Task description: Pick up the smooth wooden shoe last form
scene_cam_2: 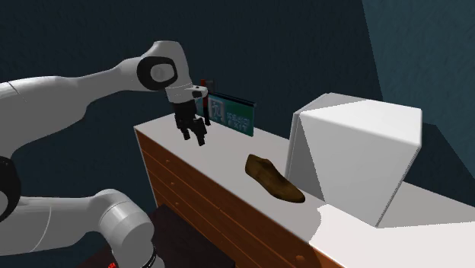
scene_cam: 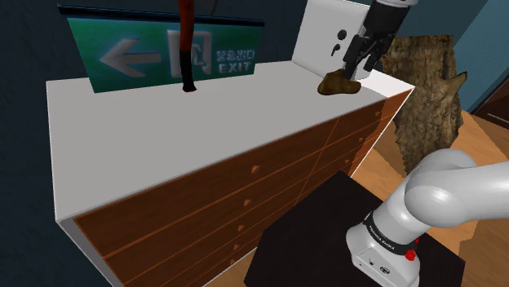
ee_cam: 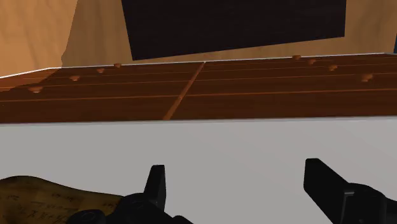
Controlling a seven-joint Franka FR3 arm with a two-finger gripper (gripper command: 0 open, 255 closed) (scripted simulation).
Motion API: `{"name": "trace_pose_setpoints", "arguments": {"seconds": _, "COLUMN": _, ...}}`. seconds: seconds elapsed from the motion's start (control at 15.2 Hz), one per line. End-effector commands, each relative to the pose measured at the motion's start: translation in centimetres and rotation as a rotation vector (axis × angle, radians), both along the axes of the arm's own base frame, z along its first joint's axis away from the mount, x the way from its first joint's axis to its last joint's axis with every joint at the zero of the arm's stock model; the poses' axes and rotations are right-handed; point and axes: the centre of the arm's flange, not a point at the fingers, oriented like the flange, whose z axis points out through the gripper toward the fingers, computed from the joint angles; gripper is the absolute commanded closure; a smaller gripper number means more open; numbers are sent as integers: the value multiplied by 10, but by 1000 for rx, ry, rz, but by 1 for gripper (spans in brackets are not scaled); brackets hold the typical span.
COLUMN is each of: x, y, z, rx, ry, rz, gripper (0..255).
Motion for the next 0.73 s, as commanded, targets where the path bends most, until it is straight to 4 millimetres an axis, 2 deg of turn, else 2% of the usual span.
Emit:
{"name": "trace_pose_setpoints", "arguments": {"seconds": 0.0, "x": 0, "y": 0, "z": 0, "rx": 0, "ry": 0, "rz": 0, "gripper": 0}}
{"name": "trace_pose_setpoints", "arguments": {"seconds": 0.33, "x": -3, "y": -70, "z": -7, "rx": 22, "ry": 53, "rz": 293, "gripper": 0}}
{"name": "trace_pose_setpoints", "arguments": {"seconds": 0.66, "x": 15, "y": -138, "z": -16, "rx": 43, "ry": 105, "rz": 586, "gripper": 0}}
